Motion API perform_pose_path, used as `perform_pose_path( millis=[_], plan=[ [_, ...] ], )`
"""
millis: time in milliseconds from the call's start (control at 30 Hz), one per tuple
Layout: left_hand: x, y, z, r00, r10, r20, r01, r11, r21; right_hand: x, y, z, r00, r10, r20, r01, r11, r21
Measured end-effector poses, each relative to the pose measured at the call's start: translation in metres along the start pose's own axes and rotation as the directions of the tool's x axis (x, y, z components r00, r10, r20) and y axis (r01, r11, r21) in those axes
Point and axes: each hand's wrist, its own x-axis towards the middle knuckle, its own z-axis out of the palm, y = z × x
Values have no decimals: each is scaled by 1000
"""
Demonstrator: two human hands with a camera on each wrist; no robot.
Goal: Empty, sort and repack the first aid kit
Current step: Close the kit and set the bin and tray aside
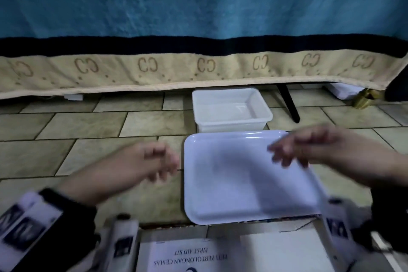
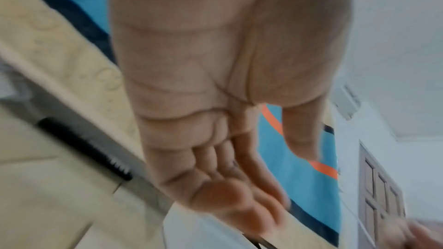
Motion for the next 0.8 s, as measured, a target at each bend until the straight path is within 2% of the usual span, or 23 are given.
perform_pose_path(
  millis=[33,100,167,233,300,367,467,600,633,700,800],
  plan=[
    [21,8,-4,992,22,-127,-21,1000,3,16,-1,-13,989,-9,-150,1,999,-52],
    [64,11,-3,946,46,-320,-33,998,45,52,2,-27,940,4,-341,-92,966,-243],
    [97,13,5,936,12,-352,29,993,111,85,10,-34,904,108,-414,-292,863,-412],
    [119,11,16,953,-39,-300,93,982,167,110,19,-29,891,220,-397,-414,753,-511],
    [127,10,28,960,-82,-268,132,976,175,124,29,-19,894,291,-342,-427,785,-448],
    [130,10,35,951,-85,-296,131,981,140,132,35,-12,896,273,-350,-401,835,-376],
    [125,17,35,928,-2,-372,7,1000,14,131,35,-15,872,190,-452,-340,898,-279],
    [100,31,40,881,99,-462,-160,982,-97,106,30,-16,835,146,-531,-193,981,-34],
    [90,37,46,876,121,-466,-196,974,-116,94,30,-16,815,127,-565,-141,990,20],
    [64,50,59,889,180,-420,-266,951,-155,66,31,-14,739,116,-664,-50,992,118],
    [24,60,80,938,275,-211,-308,941,-142,11,39,-6,580,211,-787,38,958,285]
  ],
)
